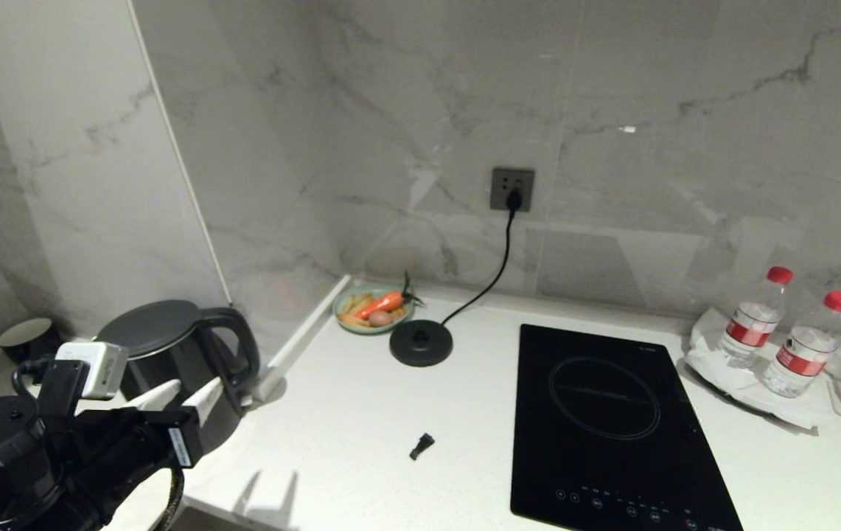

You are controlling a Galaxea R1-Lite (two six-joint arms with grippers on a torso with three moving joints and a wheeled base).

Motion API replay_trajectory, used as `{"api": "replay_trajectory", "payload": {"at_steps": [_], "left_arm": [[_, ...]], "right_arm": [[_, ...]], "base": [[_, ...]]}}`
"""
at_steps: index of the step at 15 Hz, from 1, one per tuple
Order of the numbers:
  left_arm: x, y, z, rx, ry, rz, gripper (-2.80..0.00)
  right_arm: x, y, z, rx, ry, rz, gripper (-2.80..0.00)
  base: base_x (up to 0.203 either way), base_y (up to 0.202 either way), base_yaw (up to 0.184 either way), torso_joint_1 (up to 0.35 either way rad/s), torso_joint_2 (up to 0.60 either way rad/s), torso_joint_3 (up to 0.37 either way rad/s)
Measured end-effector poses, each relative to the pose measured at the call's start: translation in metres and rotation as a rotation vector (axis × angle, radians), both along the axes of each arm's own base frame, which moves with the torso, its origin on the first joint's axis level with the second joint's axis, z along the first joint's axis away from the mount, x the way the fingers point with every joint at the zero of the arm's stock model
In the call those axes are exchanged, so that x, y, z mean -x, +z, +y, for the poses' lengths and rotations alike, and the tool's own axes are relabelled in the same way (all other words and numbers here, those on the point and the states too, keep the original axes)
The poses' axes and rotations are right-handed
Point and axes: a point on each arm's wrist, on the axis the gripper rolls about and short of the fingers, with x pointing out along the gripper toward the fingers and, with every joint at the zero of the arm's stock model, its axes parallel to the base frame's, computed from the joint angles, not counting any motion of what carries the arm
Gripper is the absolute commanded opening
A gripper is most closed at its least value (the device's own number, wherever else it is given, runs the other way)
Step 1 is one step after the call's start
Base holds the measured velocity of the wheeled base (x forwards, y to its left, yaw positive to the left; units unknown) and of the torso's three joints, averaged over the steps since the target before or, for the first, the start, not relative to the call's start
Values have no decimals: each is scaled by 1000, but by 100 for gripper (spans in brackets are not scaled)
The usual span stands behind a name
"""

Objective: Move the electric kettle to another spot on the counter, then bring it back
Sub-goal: Grab the kettle

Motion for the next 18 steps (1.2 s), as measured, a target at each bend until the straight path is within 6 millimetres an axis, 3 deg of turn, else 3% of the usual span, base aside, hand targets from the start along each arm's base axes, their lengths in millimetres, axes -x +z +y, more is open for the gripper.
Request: {"api": "replay_trajectory", "payload": {"at_steps": [18], "left_arm": [[2,1,-9,1,-52,-4,-280]], "right_arm": [[0,0,0,-1,-1,0,-280]], "base": [[0,0,0,0,0,0]]}}
